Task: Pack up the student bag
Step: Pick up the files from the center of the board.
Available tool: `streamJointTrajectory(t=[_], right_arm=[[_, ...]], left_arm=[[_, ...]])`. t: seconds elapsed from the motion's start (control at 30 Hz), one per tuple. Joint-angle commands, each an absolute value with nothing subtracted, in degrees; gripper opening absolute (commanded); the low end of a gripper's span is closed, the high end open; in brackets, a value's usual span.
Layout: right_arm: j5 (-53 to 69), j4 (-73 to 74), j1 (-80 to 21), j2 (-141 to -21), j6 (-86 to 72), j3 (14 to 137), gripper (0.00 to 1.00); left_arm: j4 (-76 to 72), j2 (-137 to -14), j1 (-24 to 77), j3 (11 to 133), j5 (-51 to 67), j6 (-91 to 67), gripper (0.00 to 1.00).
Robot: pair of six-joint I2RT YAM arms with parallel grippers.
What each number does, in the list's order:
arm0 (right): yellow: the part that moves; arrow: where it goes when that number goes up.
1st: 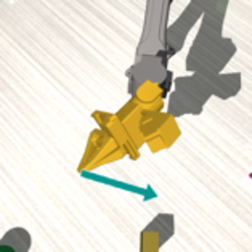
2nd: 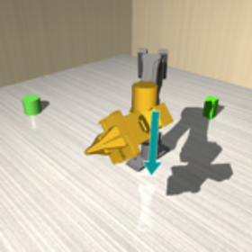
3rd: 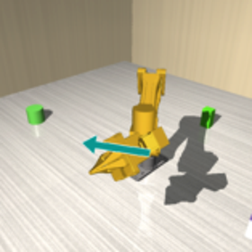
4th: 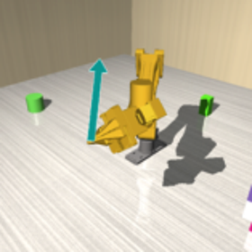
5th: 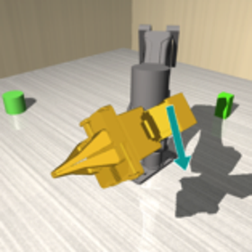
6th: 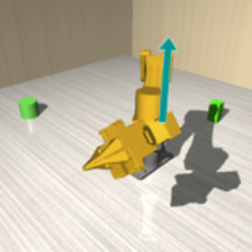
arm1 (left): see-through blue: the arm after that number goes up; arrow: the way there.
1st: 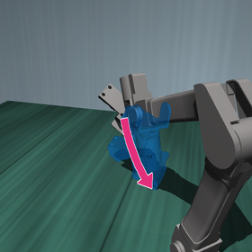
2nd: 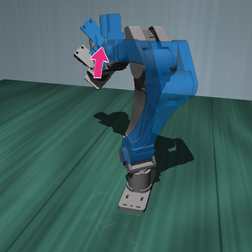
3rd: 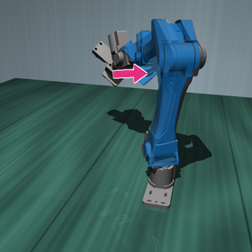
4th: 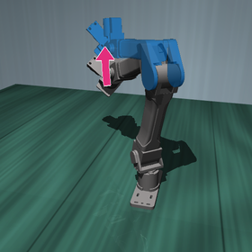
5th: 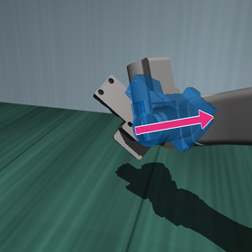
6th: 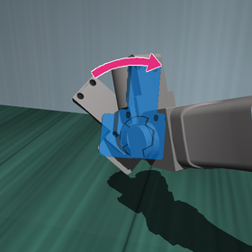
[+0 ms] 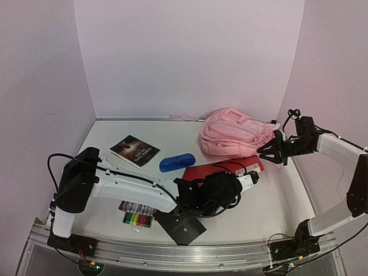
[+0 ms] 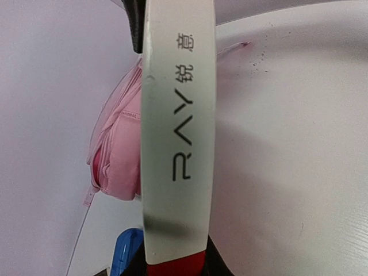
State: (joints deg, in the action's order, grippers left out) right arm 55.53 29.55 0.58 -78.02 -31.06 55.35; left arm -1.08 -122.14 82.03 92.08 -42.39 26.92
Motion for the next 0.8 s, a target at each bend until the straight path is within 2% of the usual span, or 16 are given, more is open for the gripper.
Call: streamJointTrajectory(t=[0.0, 0.23, 0.43, 0.77], right_arm=[[57.69, 26.57, 0.27, -75.25, -30.09, 57.05, 0.39], [59.19, 27.43, 0.32, -73.32, -29.57, 58.28, 0.77], [59.68, 28.18, 0.31, -71.14, -29.67, 61.96, 0.97], [59.56, 28.27, 0.31, -68.03, -30.07, 73.36, 0.98]], left_arm=[[-9.62, -115.82, 81.42, 91.02, -44.0, 28.34, 0.0], [-6.5, -108.28, 81.45, 90.31, -40.33, 27.77, 0.0], [-4.05, -100.62, 81.48, 88.7, -36.98, 26.06, 0.0], [-9.2, -94.52, 81.31, 85.32, -40.41, 35.16, 0.0]])
